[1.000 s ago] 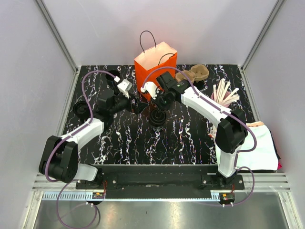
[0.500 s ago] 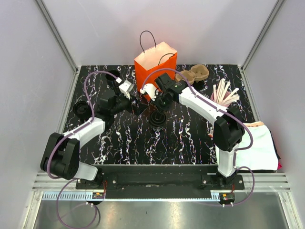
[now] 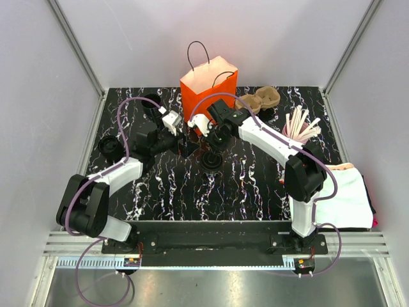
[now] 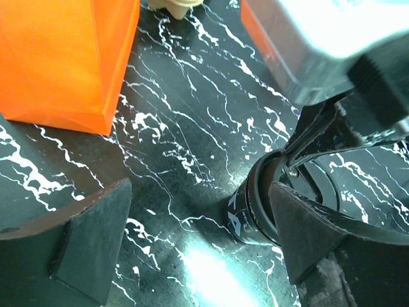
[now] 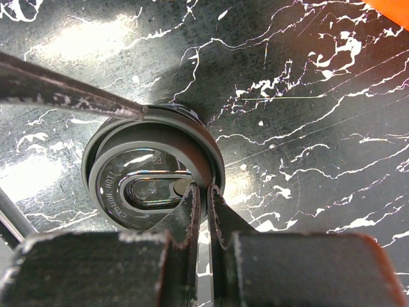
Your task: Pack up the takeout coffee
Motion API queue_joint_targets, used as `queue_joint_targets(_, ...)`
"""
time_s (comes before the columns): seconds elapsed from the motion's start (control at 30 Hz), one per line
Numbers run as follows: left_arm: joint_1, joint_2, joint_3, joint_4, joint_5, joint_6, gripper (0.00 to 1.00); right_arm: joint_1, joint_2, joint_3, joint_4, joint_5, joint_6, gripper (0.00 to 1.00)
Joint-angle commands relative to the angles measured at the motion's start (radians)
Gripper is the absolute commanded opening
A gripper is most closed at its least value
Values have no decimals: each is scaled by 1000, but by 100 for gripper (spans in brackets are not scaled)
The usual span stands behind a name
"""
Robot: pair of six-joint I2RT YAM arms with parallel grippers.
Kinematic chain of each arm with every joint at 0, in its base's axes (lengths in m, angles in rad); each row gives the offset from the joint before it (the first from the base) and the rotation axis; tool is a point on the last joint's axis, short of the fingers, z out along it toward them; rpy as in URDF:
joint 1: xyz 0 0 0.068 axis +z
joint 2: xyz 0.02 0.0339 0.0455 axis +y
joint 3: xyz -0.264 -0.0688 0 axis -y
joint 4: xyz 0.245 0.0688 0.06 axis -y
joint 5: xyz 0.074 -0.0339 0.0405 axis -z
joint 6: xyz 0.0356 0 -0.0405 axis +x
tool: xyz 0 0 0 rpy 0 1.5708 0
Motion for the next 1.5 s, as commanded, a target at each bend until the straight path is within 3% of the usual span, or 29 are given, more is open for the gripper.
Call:
queue_joint_targets(0.0,-9,10,4,38,33,23,91,-5,16,41,3,-20,14,1)
queue_joint_targets(0.7,-58,85,56,-68,54,97,77,-3,18,30,39,12,34,1)
queue_joint_targets(1.0,-53,131,80,-100,152,92,75,8,7,7,71,28,38,1)
queue_joint_targets(1.27,-46,154,93,-162,234,107,66,35,-1,5,86,46,43,1)
queue_joint_targets(1.47,-43,146,73,-147,296,124,67,54,-11,-2,95,52,43,2)
